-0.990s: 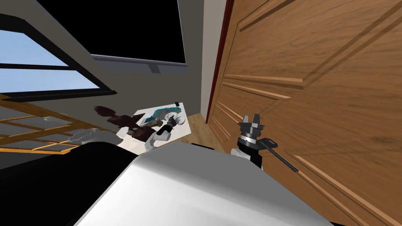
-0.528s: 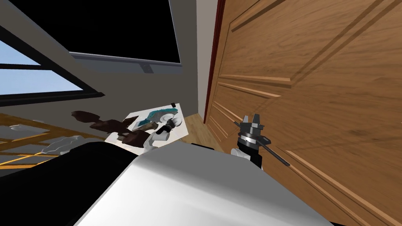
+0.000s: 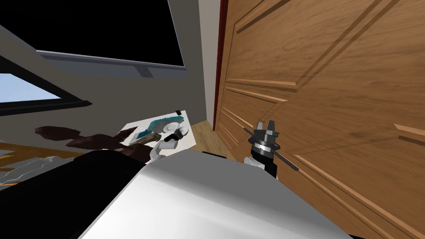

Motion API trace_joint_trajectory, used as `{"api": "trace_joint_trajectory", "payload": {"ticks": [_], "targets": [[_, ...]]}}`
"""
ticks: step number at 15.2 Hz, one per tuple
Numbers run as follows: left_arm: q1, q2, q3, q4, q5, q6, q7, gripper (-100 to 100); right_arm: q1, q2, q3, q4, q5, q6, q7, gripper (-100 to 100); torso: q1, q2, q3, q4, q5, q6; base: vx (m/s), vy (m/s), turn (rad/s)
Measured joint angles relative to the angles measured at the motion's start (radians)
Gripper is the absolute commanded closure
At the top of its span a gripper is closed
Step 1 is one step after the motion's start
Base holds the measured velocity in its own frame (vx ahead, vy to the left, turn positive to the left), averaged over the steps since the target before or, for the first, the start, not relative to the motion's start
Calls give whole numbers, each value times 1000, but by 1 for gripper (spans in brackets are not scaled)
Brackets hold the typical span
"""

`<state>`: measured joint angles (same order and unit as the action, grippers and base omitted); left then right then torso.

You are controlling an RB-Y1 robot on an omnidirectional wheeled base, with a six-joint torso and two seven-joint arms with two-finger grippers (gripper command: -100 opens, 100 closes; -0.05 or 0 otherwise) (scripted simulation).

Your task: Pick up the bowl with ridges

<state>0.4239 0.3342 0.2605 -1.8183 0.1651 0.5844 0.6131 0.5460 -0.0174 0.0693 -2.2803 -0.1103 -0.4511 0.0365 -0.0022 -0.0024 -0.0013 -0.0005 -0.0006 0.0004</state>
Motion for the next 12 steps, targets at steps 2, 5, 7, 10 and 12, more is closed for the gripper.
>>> {"api": "trace_joint_trajectory", "payload": {"ticks": [2,5,7,10,12], "targets": [[-4,-1,12,18,1,49,24,-100,0,0,0,0,0,0,0,0,0,-1,0,0,0,0,66,-16,-141],[-12,-6,27,50,-2,115,57,-100,0,0,0,0,0,0,0,0,1,-1,-1,0,0,0,69,-7,-151],[-11,-6,38,71,2,154,78,-100,0,0,0,0,0,0,0,0,1,-1,-1,0,0,0,70,-3,-136],[-10,-5,55,94,9,214,107,-100,0,0,0,0,0,0,0,0,2,-1,-1,0,1,0,61,15,-107],[-15,-9,63,115,6,249,125,-100,0,0,0,0,0,0,0,0,3,0,0,0,1,0,60,21,-121]]}}
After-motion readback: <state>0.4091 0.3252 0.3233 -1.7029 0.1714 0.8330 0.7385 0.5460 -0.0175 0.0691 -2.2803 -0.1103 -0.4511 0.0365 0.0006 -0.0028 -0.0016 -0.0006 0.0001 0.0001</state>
